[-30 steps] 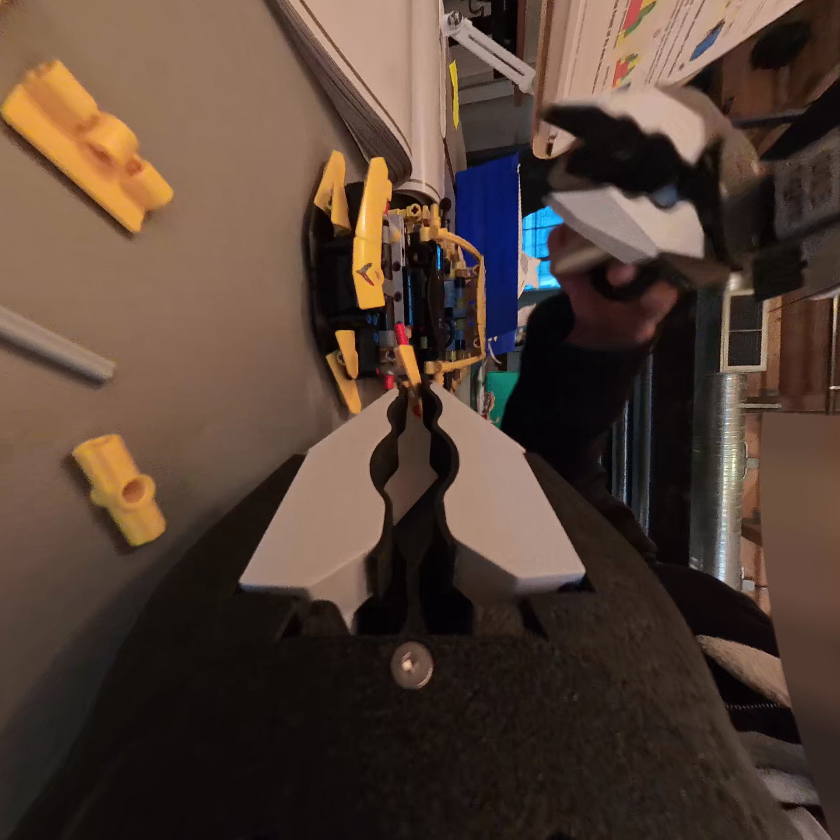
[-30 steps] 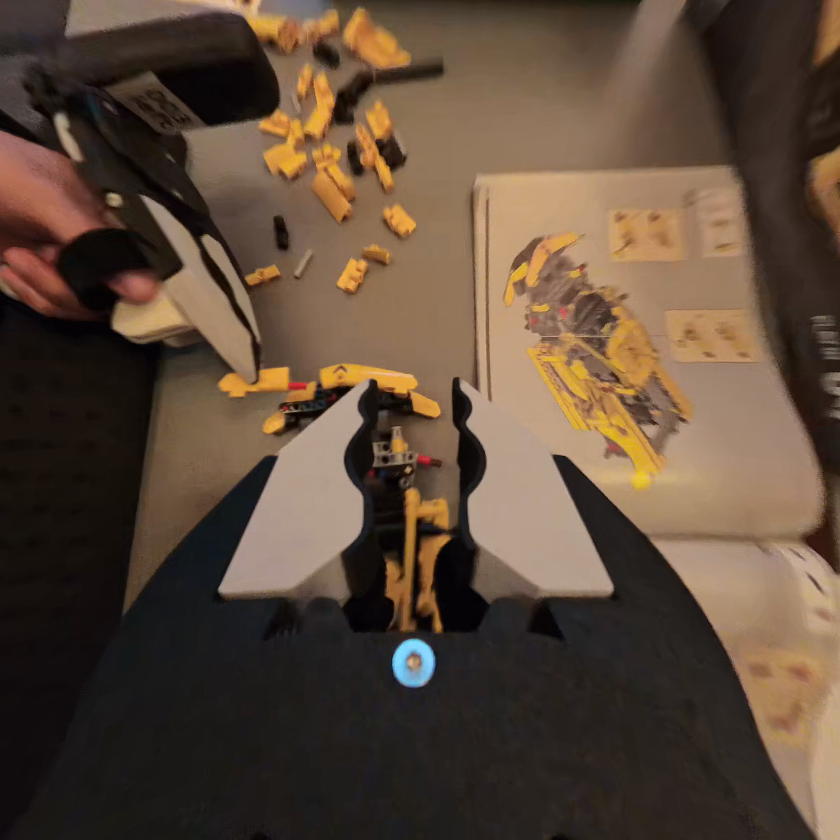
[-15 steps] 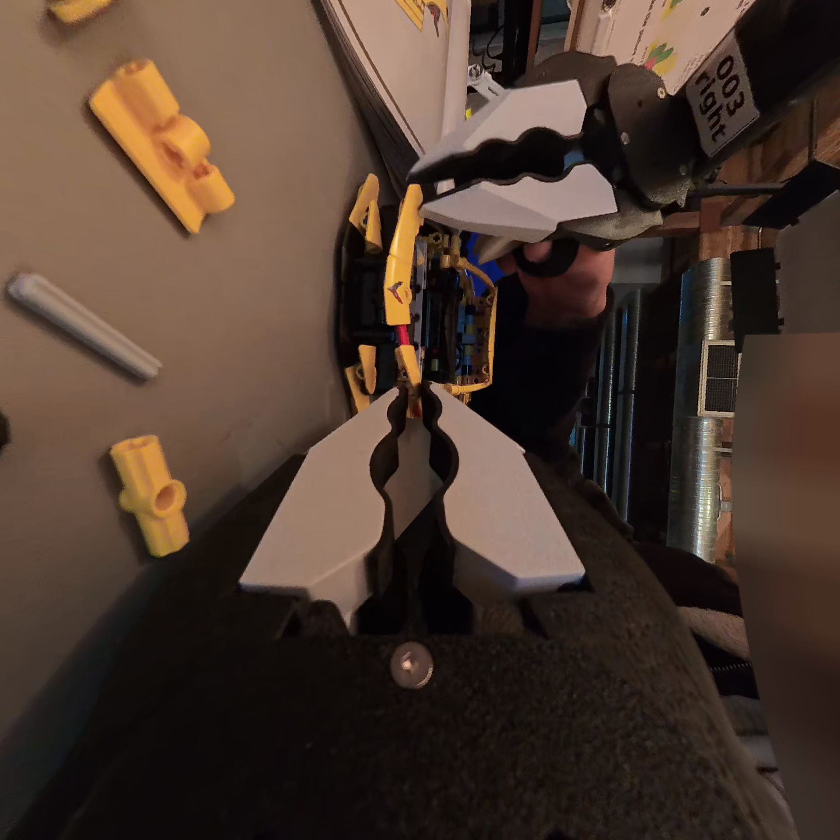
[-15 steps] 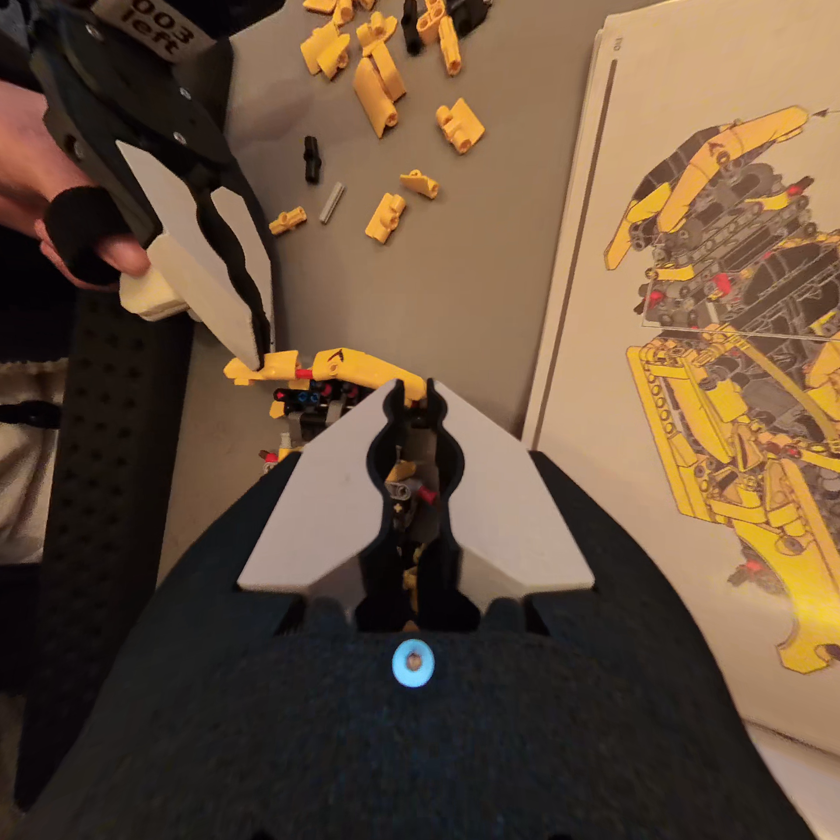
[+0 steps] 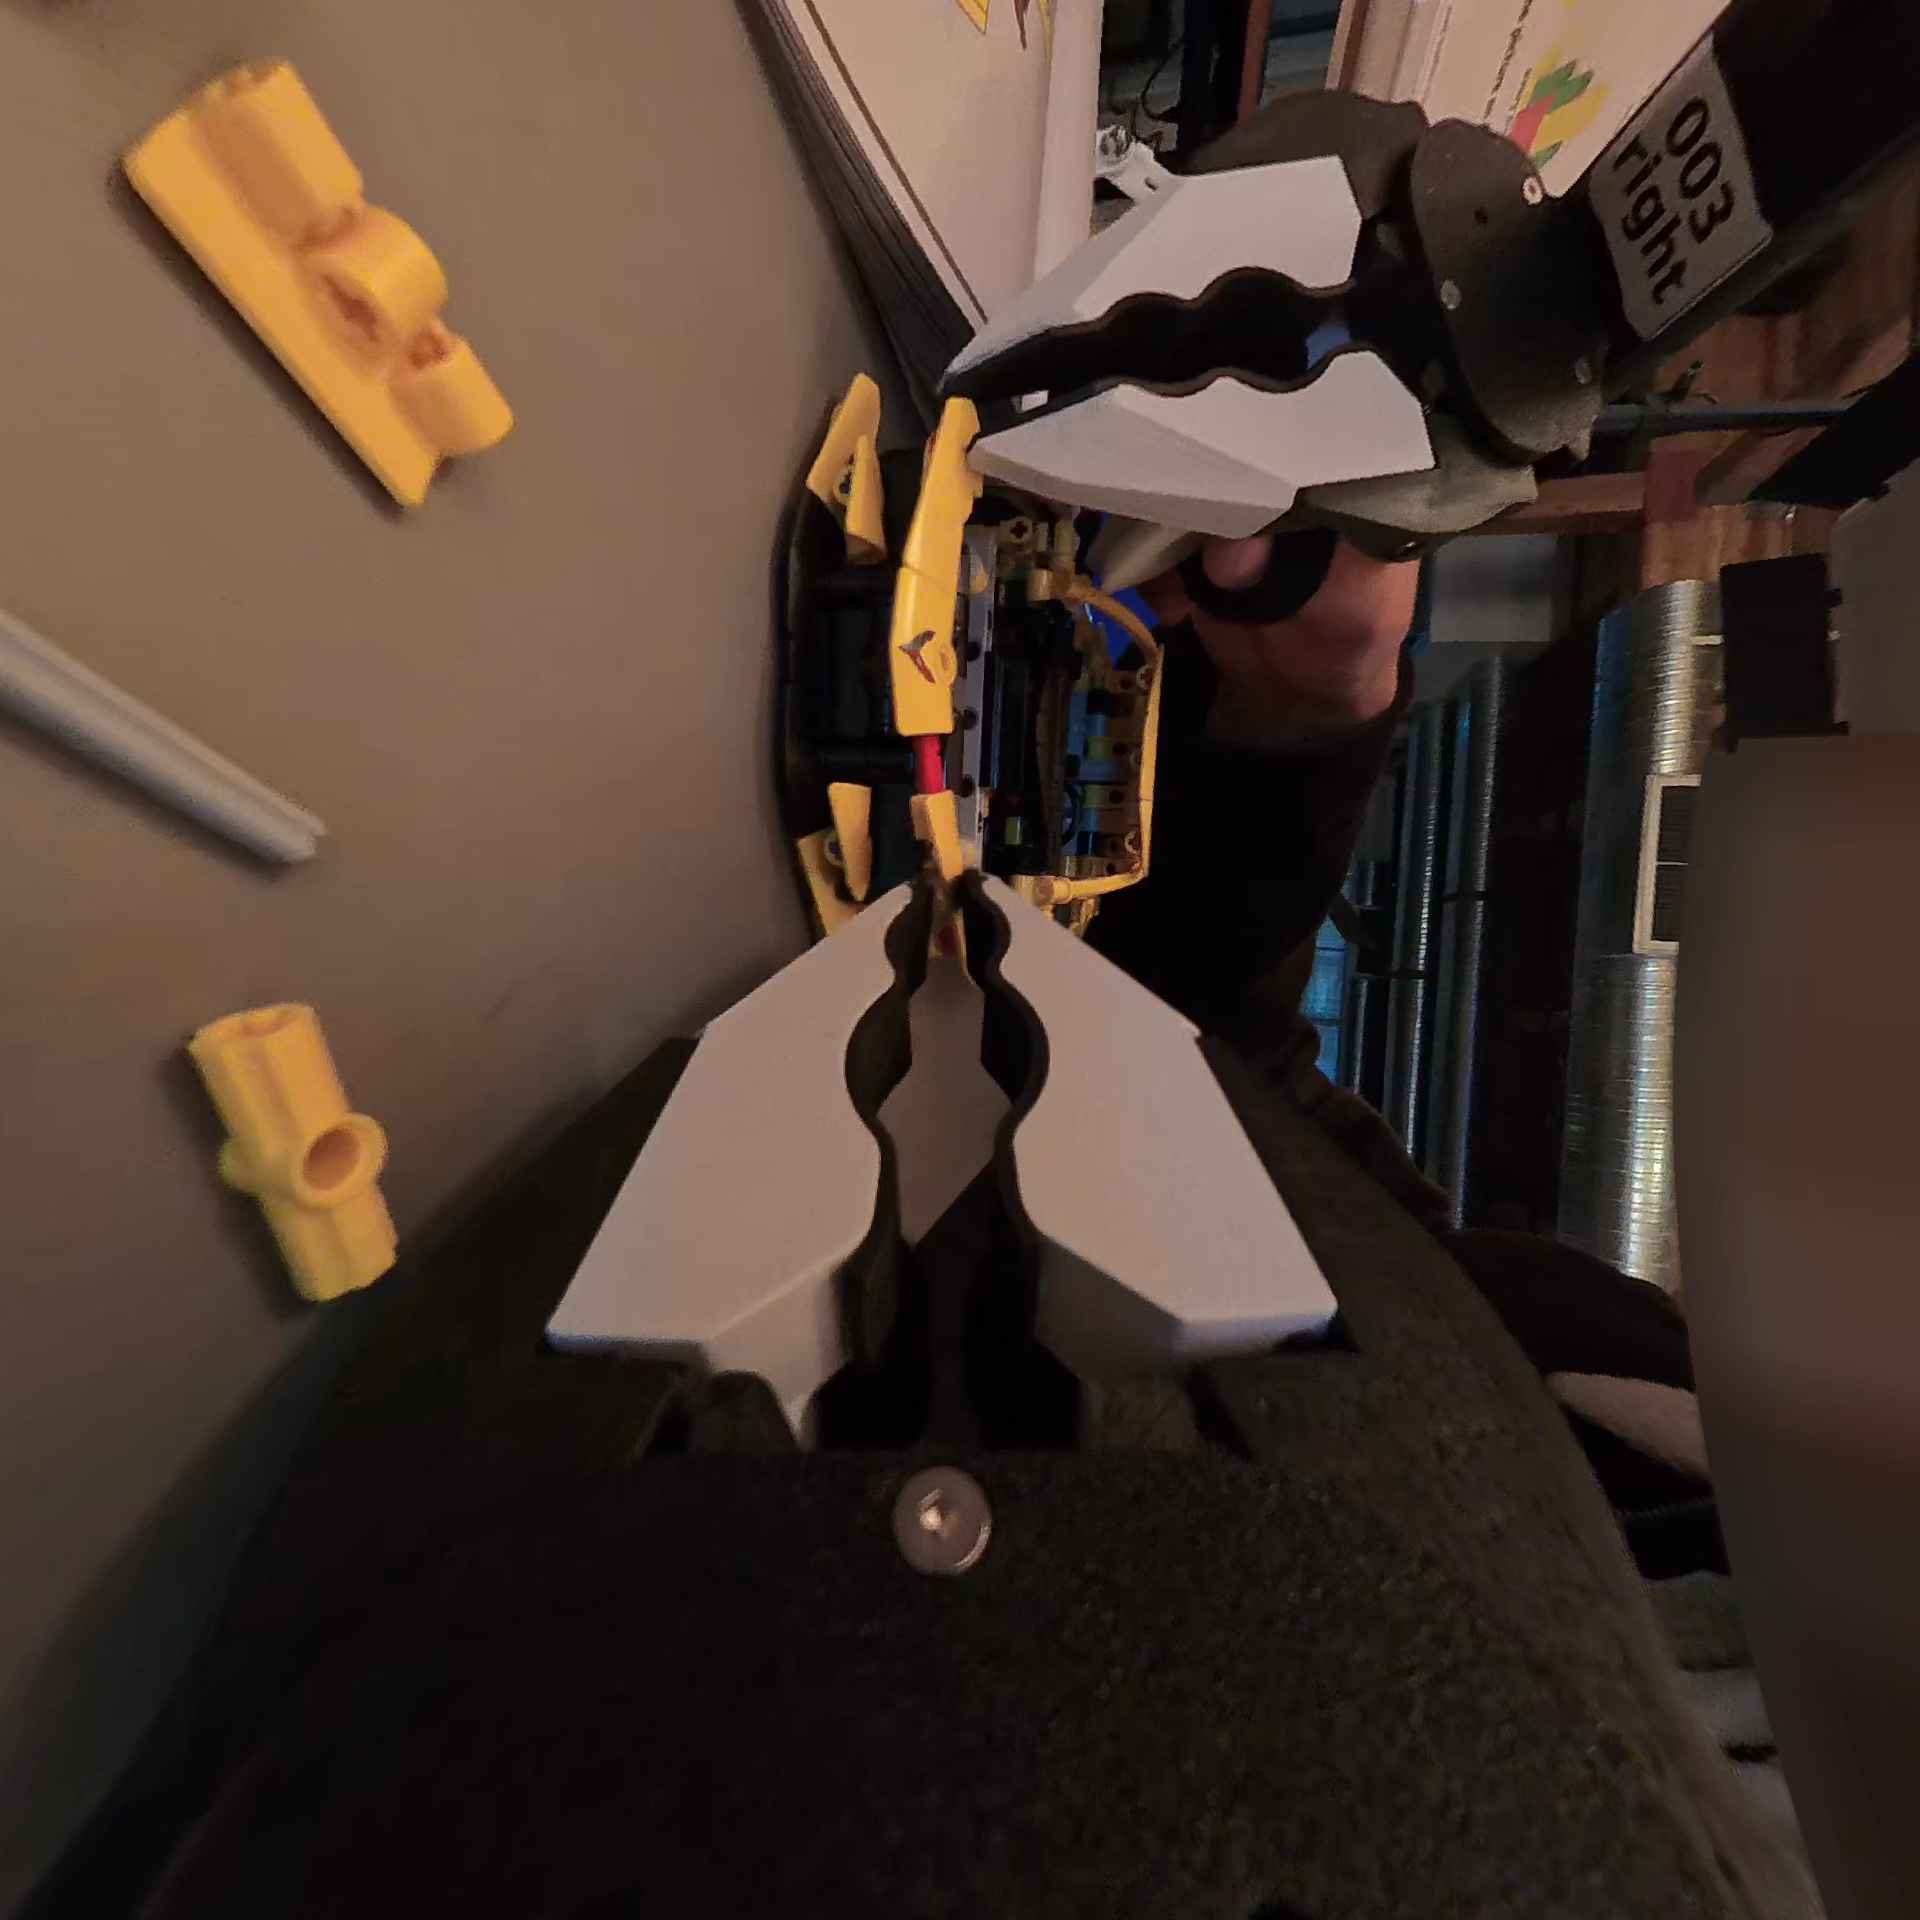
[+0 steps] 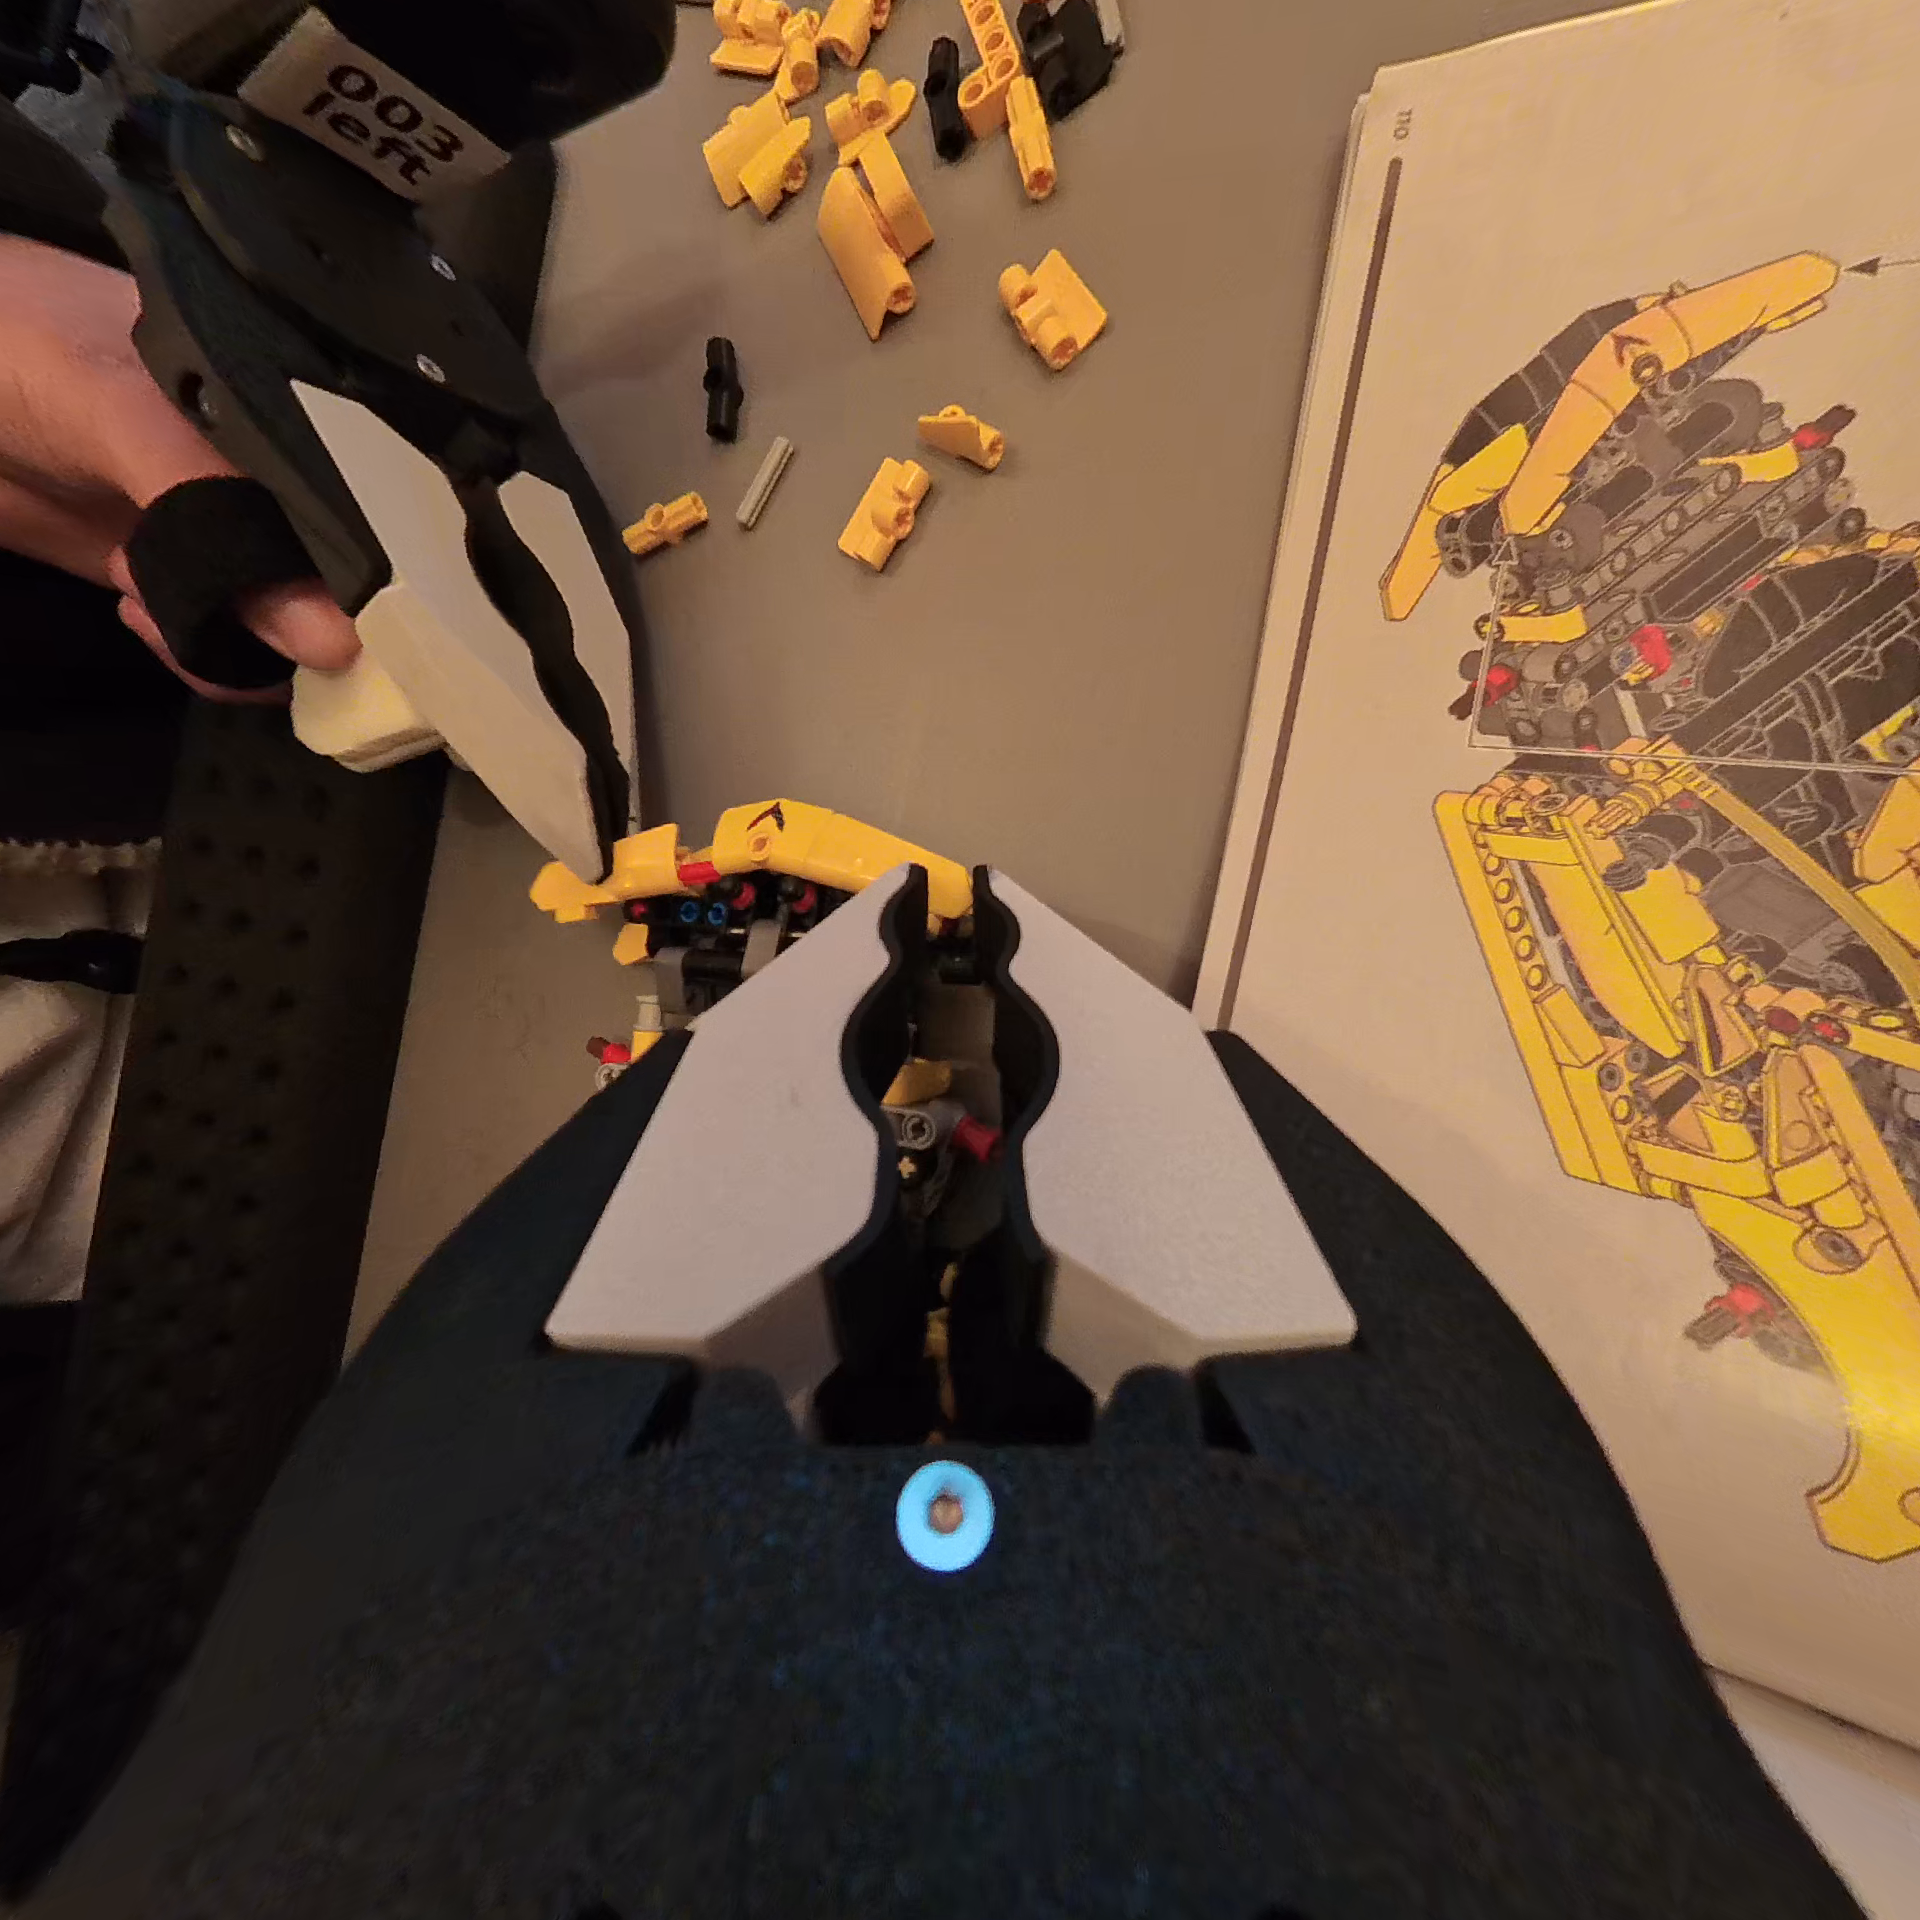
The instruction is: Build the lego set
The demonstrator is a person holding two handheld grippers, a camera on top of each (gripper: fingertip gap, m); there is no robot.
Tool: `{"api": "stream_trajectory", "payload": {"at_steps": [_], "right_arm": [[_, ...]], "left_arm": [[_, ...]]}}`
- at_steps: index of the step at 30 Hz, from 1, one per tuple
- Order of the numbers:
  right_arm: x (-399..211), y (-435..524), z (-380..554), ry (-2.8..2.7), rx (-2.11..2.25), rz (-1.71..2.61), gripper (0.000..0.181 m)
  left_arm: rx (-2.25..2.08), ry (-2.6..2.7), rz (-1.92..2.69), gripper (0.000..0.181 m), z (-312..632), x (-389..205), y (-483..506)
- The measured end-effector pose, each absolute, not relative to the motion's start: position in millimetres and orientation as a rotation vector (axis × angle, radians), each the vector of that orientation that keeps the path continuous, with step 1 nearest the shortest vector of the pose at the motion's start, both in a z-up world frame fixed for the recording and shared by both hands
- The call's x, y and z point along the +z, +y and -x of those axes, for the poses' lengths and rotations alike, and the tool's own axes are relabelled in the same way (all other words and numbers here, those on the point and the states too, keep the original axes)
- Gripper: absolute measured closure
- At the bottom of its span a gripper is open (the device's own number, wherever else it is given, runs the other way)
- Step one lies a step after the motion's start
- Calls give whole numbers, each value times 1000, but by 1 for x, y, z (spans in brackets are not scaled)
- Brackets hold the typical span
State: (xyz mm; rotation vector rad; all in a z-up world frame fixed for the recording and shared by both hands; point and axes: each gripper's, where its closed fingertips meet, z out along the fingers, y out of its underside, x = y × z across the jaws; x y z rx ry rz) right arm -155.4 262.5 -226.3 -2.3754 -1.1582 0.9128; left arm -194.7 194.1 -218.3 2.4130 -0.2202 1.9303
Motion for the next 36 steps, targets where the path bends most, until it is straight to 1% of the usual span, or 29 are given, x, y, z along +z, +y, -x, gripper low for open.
{"api": "stream_trajectory", "payload": {"at_steps": [4, 5, 14, 21, 36], "right_arm": [[-226, 263, 155, -1173, 909, 2364, 174], [-226, 263, 155, -1175, 912, 2362, 175], [-226, 260, 159, -1188, 961, 2340, 175], [-226, 260, 159, -1190, 969, 2328, 175], [-226, 261, 159, -1178, 1013, 2292, 176]], "left_arm": [[1962, -176, -2393, 176, 198, -216, 197], [1970, -185, -2398, 179, 198, -215, 198], [2008, -143, -2363, 180, 201, -210, 199], [2032, 92, -2332, 180, 201, -210, 192], [2030, 89, -2398, 180, 200, -213, 196]]}}
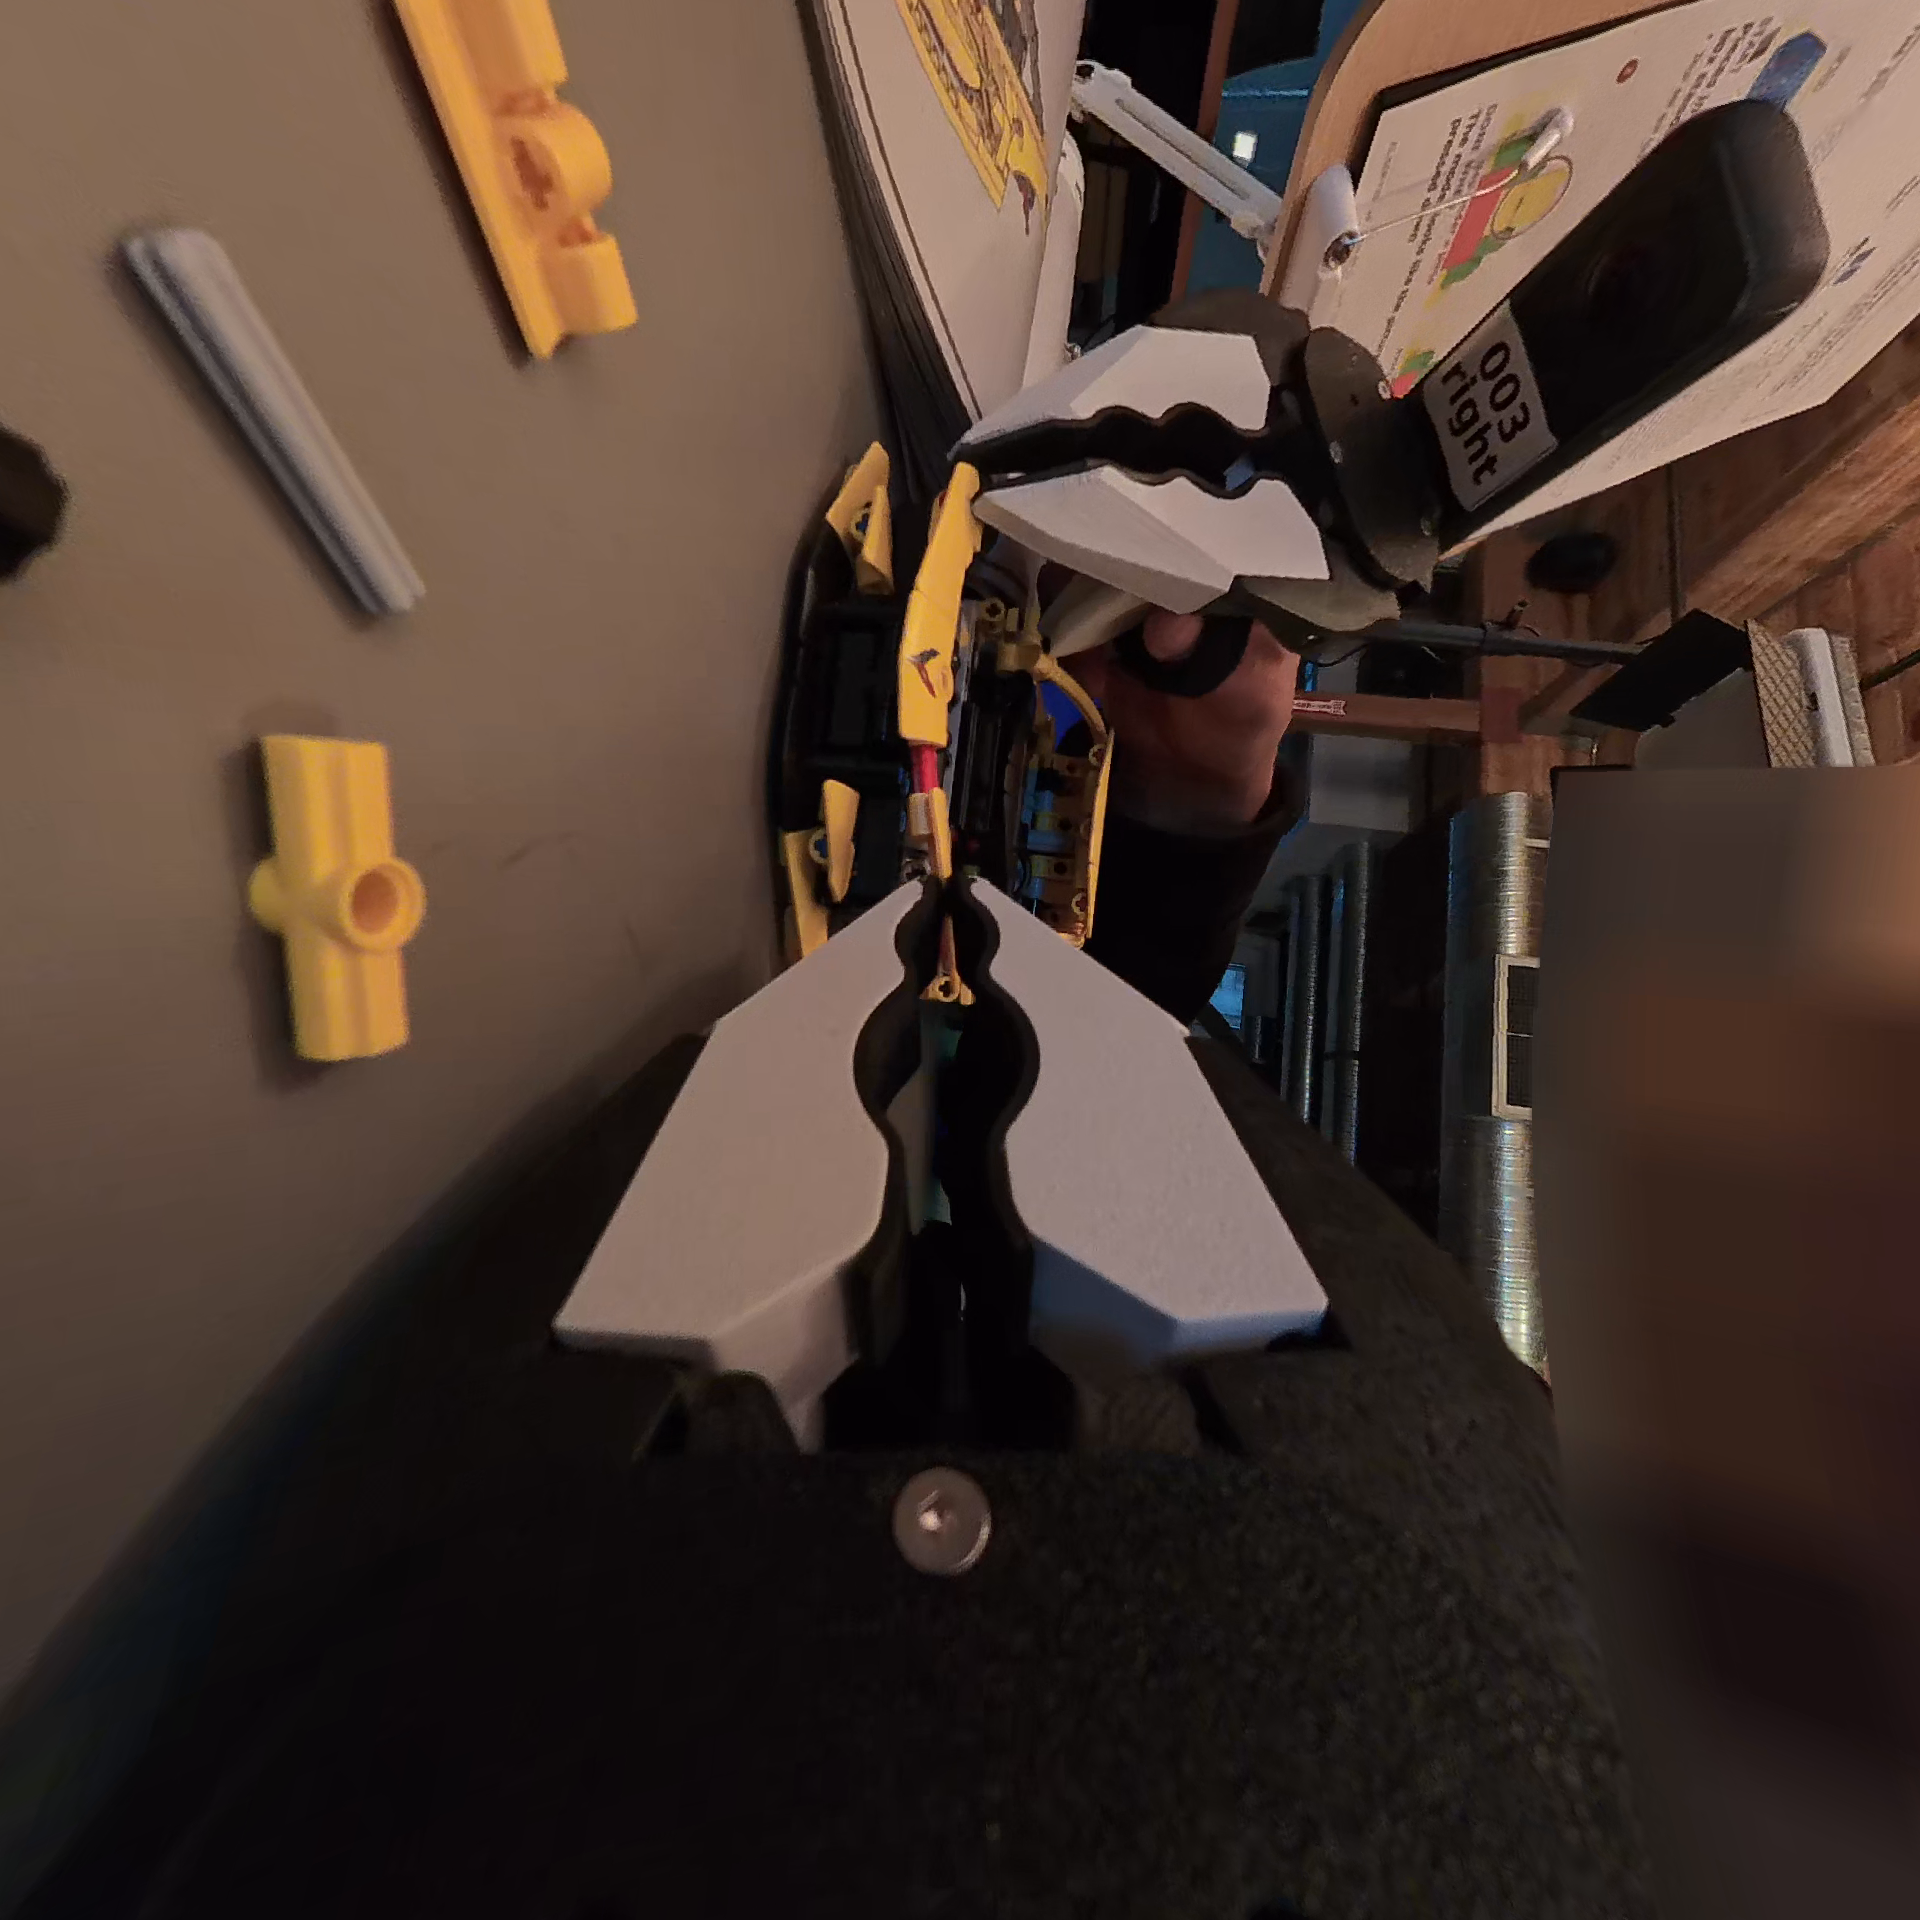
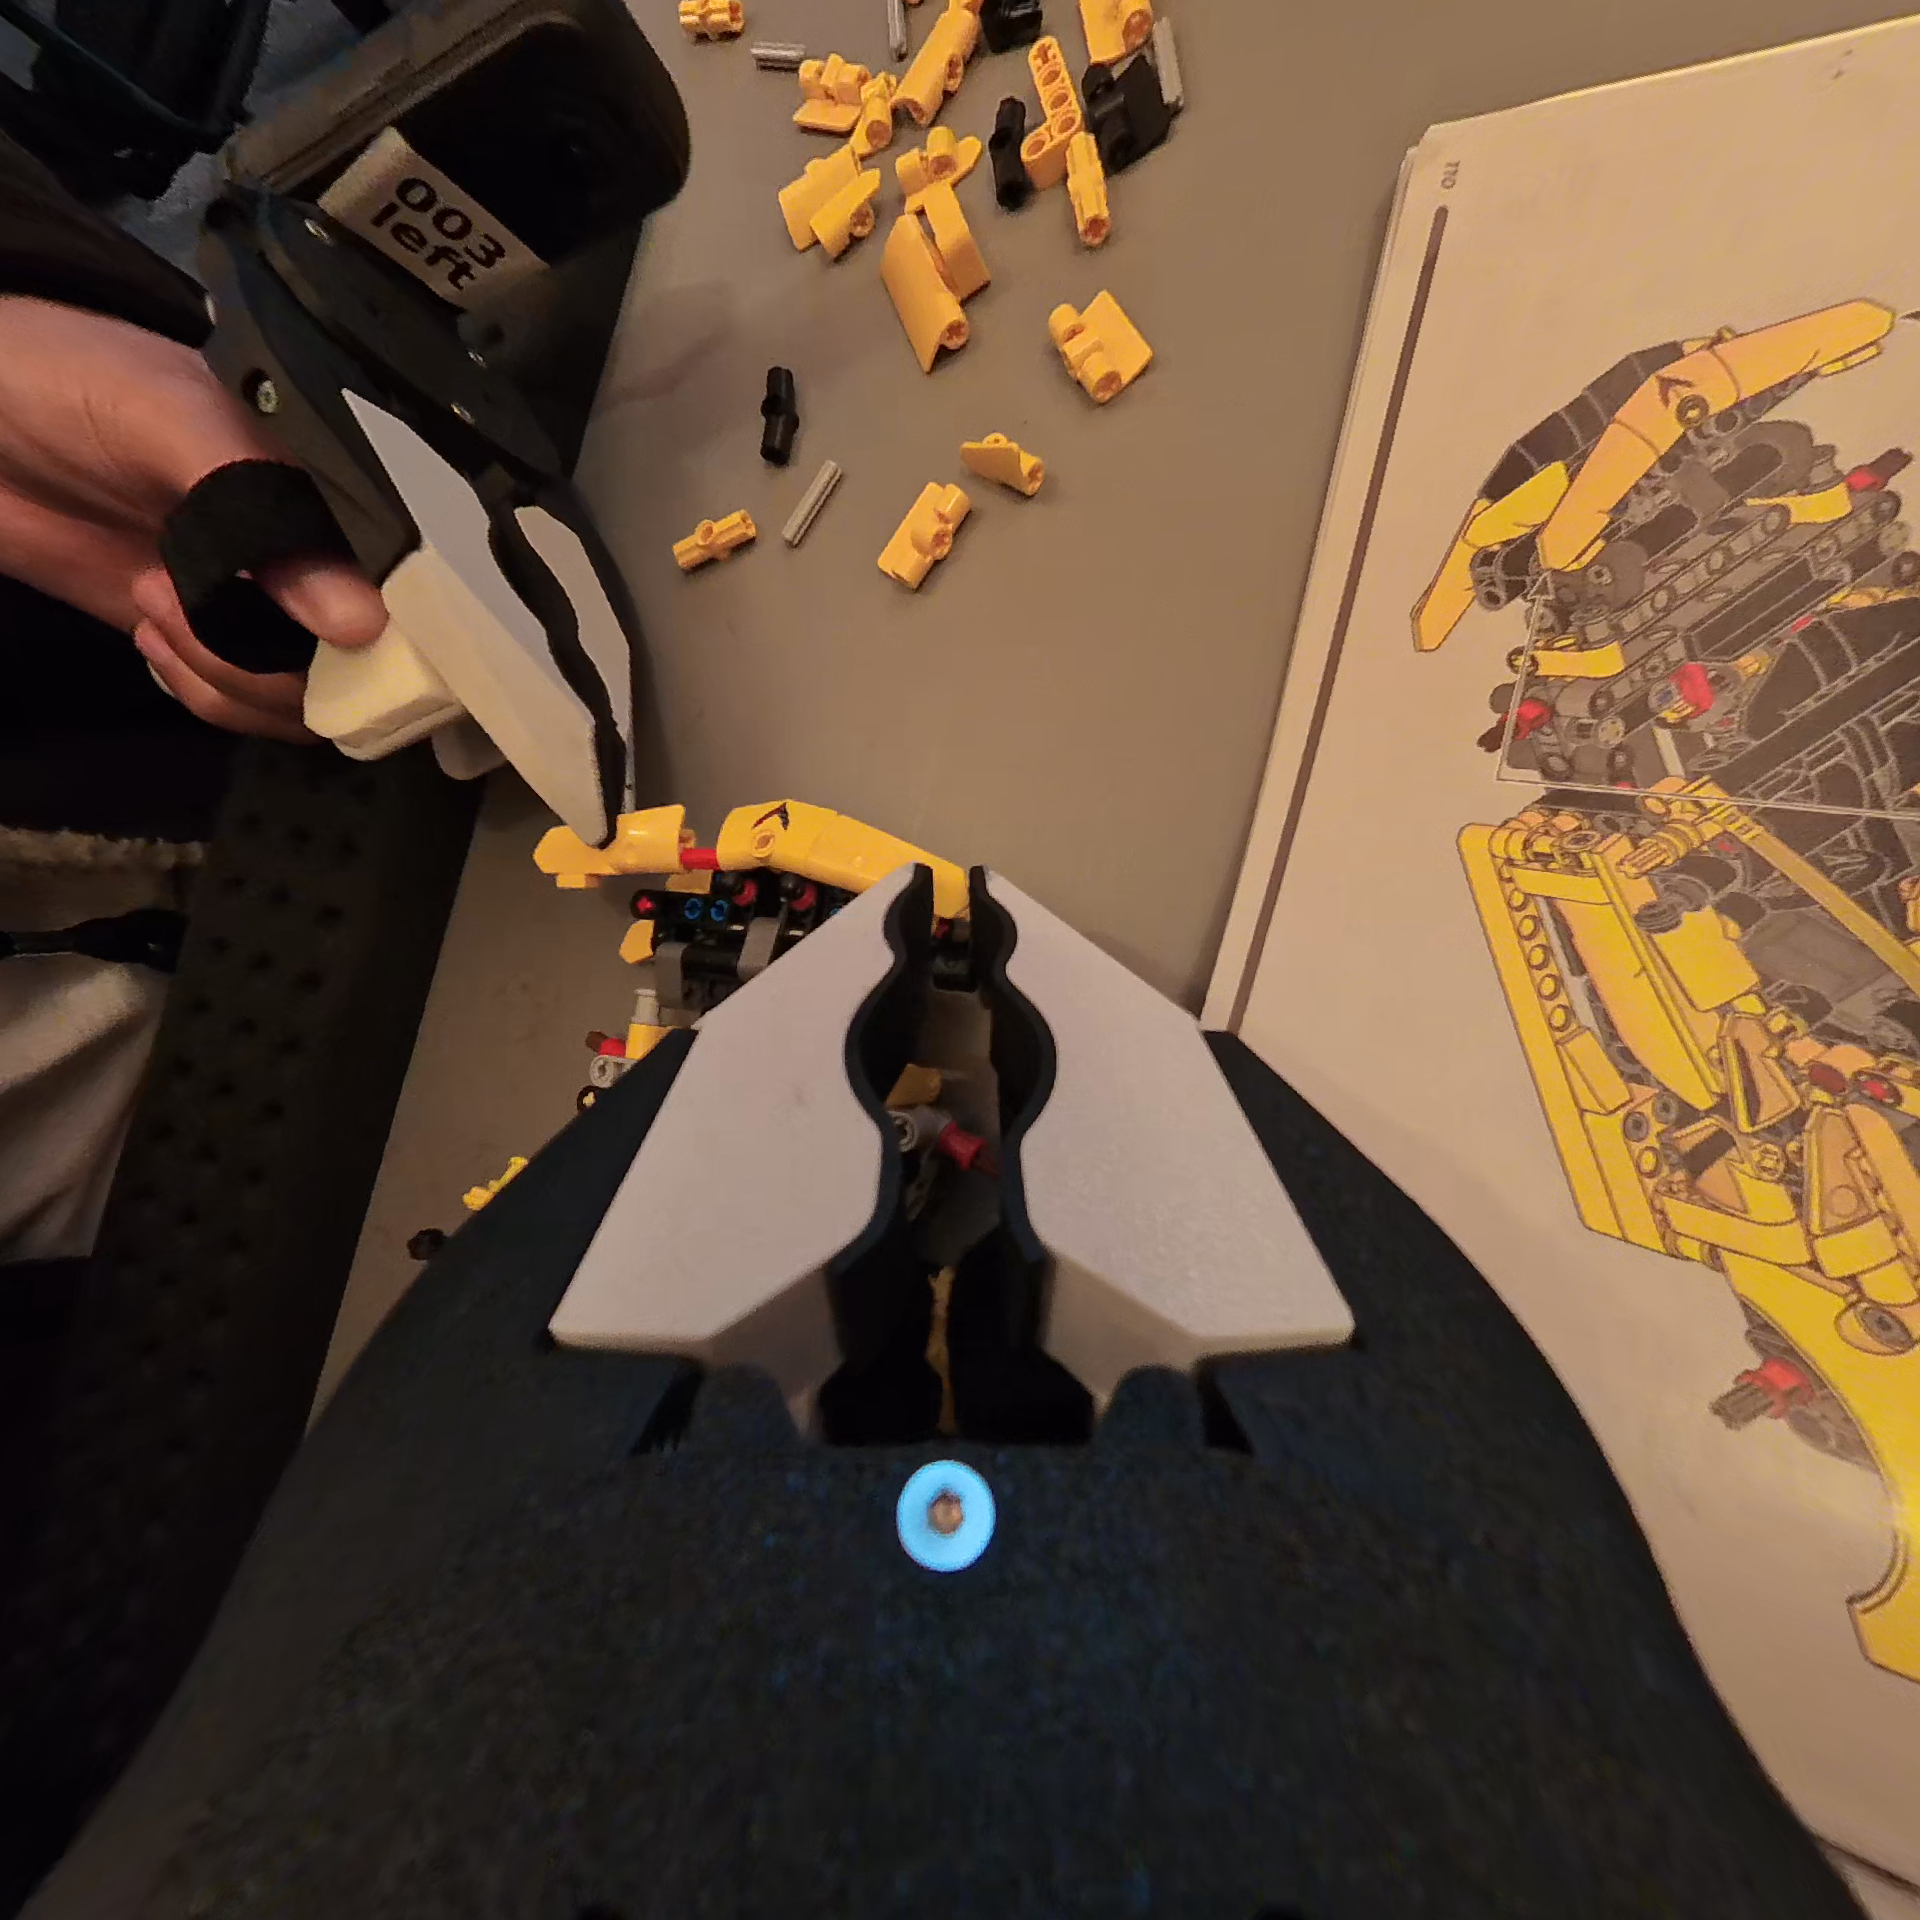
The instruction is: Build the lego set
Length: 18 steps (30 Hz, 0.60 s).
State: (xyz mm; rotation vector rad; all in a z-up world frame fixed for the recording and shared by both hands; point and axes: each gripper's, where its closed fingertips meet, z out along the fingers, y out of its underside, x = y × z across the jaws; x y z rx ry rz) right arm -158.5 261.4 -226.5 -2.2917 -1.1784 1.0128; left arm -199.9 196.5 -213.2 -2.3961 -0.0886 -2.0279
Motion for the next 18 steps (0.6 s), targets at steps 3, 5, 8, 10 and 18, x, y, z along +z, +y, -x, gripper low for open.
{"api": "stream_trajectory", "payload": {"at_steps": [3, 5, 8, 10, 18], "right_arm": [[-226, 262, 158, -1177, 1021, 2285, 176], [-226, 262, 158, -1176, 1023, 2282, 176], [-226, 262, 158, -1175, 1023, 2281, 176], [-226, 263, 157, -1173, 1019, 2282, 176], [-226, 264, 155, -1157, 1025, 2280, 176]], "left_arm": [[-2027, -110, 2388, 180, 200, -213, 198], [-2040, -153, 2381, 180, 200, -213, 198], [-2087, -256, 2356, 180, 199, -212, 198], [-2091, -302, 2331, 180, 199, -211, 200], [-2060, -390, 2299, 180, 200, -212, 203]]}}
